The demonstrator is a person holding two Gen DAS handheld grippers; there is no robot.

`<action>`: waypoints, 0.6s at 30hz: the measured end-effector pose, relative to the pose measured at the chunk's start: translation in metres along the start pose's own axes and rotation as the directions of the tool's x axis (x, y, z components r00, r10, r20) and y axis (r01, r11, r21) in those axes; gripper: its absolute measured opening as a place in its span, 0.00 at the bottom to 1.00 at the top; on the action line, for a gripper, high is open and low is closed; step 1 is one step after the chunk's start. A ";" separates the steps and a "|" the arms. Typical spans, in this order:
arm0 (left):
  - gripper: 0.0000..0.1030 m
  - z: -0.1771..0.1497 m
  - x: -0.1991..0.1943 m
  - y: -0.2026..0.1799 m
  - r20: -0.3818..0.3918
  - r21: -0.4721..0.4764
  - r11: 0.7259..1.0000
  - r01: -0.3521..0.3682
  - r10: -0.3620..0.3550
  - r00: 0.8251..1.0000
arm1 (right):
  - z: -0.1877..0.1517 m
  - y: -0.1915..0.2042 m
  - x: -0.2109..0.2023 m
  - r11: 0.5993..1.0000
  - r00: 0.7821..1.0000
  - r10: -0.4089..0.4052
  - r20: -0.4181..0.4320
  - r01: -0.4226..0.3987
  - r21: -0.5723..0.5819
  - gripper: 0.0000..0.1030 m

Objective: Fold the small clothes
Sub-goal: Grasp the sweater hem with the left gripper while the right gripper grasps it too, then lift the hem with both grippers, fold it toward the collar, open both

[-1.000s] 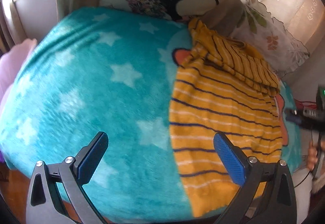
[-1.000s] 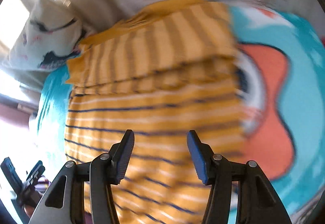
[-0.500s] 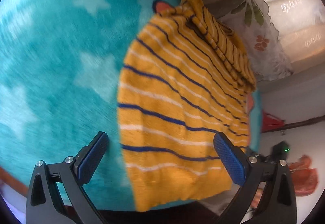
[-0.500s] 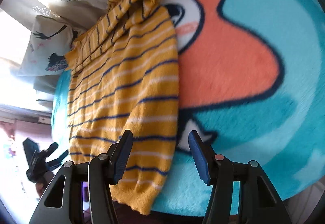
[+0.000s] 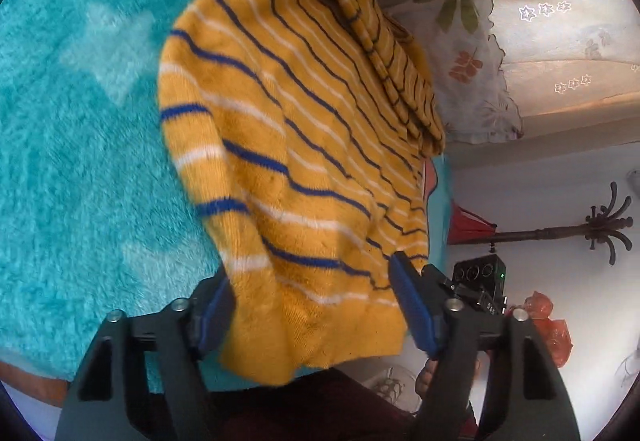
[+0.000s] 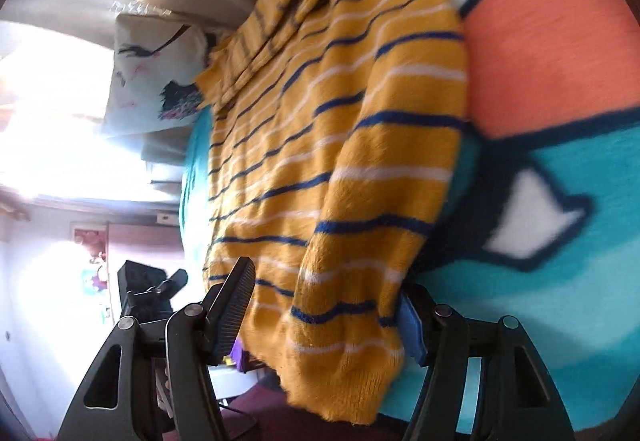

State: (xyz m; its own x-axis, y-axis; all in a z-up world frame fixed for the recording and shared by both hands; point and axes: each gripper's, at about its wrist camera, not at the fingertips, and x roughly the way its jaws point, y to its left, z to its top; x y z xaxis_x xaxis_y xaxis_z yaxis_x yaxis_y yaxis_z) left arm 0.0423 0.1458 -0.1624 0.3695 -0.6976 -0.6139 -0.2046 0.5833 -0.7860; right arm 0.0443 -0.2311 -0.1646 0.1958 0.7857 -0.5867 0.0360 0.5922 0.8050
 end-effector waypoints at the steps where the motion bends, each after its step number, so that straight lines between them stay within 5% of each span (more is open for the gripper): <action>1: 0.68 0.000 0.001 0.001 -0.002 0.004 1.000 -0.007 0.007 1.000 | -0.001 0.003 0.003 1.000 1.000 0.001 -0.005 -0.001 -0.007 0.68; 8: 0.67 0.006 0.010 -0.003 -0.012 0.002 1.000 -0.018 0.018 1.000 | -0.012 0.016 0.008 0.998 0.999 -0.043 0.016 0.044 -0.042 0.67; 10: 0.59 0.008 0.012 -0.005 -0.022 -0.009 0.998 -0.055 0.055 0.998 | -0.015 0.020 0.009 0.996 0.997 -0.077 0.028 0.078 -0.051 0.65; 12: 0.30 0.013 0.015 -0.007 -0.043 -0.022 0.993 -0.113 0.112 0.993 | -0.014 0.026 0.012 0.986 0.988 -0.150 0.034 0.152 -0.070 0.53; 14: 0.16 0.018 0.020 -0.006 -0.064 -0.049 0.984 -0.172 0.169 0.984 | -0.012 0.031 0.015 0.970 0.974 -0.225 0.029 0.227 -0.089 0.31; 18: 0.14 0.015 0.020 -0.014 -0.041 -0.051 0.971 -0.232 0.230 0.972 | -0.004 0.033 0.018 0.963 0.967 -0.254 -0.012 0.252 -0.094 0.19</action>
State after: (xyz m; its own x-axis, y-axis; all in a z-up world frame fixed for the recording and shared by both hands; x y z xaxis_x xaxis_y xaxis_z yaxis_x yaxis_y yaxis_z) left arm 0.0661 0.1299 -0.1625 0.2746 -0.5612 -0.7808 -0.3307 0.7074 -0.6247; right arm 0.0450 -0.1968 -0.1492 0.1687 0.6116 -0.7730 -0.0079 0.7850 0.6194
